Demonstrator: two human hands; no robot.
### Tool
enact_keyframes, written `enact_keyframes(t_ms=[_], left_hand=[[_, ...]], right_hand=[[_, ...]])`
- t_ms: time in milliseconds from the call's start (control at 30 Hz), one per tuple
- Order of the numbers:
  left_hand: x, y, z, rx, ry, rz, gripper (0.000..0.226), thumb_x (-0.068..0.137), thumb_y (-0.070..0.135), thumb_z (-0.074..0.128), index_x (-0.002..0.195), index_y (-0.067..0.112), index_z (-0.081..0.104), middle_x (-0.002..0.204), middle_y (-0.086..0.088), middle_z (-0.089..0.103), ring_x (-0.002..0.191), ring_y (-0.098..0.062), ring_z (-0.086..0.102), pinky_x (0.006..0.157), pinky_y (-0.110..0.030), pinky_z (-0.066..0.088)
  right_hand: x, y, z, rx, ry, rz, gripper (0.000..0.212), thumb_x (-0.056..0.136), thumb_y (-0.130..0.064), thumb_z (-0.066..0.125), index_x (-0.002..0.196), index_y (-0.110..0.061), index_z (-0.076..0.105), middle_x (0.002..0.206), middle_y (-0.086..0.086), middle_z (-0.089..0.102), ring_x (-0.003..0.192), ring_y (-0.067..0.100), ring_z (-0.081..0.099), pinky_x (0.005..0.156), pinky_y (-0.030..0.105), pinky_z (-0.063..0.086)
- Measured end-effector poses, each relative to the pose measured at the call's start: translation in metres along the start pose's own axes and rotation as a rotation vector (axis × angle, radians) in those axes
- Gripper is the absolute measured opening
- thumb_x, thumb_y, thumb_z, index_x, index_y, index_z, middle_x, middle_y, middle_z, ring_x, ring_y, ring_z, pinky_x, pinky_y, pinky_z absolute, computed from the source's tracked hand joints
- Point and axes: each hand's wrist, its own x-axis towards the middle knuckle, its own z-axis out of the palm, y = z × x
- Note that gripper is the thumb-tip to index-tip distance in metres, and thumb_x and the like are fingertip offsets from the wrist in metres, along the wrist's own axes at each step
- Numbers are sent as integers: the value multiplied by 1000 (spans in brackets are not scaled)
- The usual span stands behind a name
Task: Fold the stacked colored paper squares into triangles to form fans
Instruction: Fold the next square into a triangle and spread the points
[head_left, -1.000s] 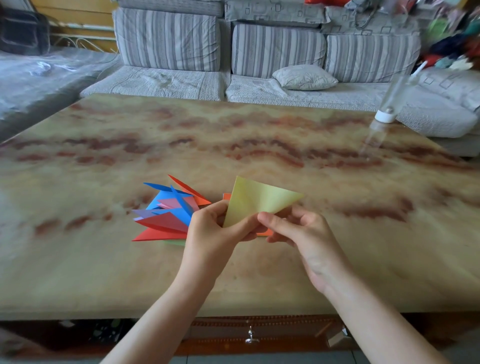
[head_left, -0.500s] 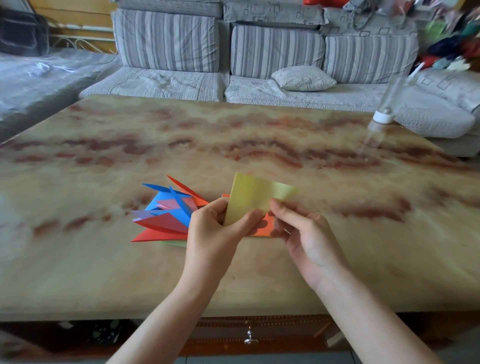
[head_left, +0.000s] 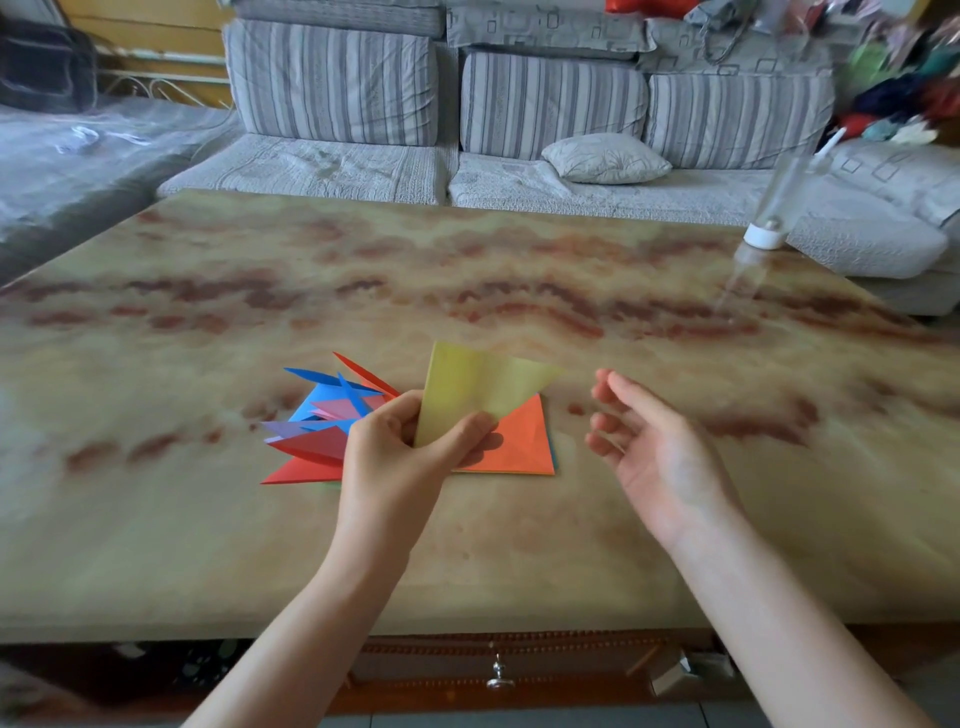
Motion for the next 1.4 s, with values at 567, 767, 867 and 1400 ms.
enact_keyframes(t_ms=[567, 767, 867, 1400], left_hand=[[-1, -7, 1, 221, -116, -50, 11, 75, 7, 77, 83, 5, 69, 68, -5, 74, 68, -19, 72, 69, -28, 59], [-1, -1, -3, 151, -147, -103, 13, 75, 4, 76, 85, 8, 69, 71, -9, 74, 72, -21, 73, 62, -21, 57], [-1, 0, -4, 131, -147, -113, 14, 74, 4, 76, 84, 10, 69, 72, -9, 74, 71, -21, 73, 61, -21, 57], [2, 3, -16, 58, -116, -45, 14, 86, 15, 62, 98, 9, 67, 82, -9, 75, 77, -17, 73, 68, -24, 59]], right_hand=[[-10, 14, 12, -327, -84, -32, 24, 57, -25, 77, 71, -7, 70, 62, 4, 66, 55, 13, 60, 49, 20, 48], [-12, 7, 12, -304, -99, -27, 26, 64, -23, 74, 80, -4, 68, 71, 11, 72, 64, 23, 72, 51, 21, 52], [-12, 7, 13, -300, -72, -44, 23, 69, -21, 73, 81, -3, 67, 68, 10, 71, 62, 22, 72, 49, 20, 51], [-6, -4, 1, -421, -180, -89, 20, 66, -22, 72, 76, -5, 66, 59, 7, 69, 45, 15, 63, 48, 22, 50]])
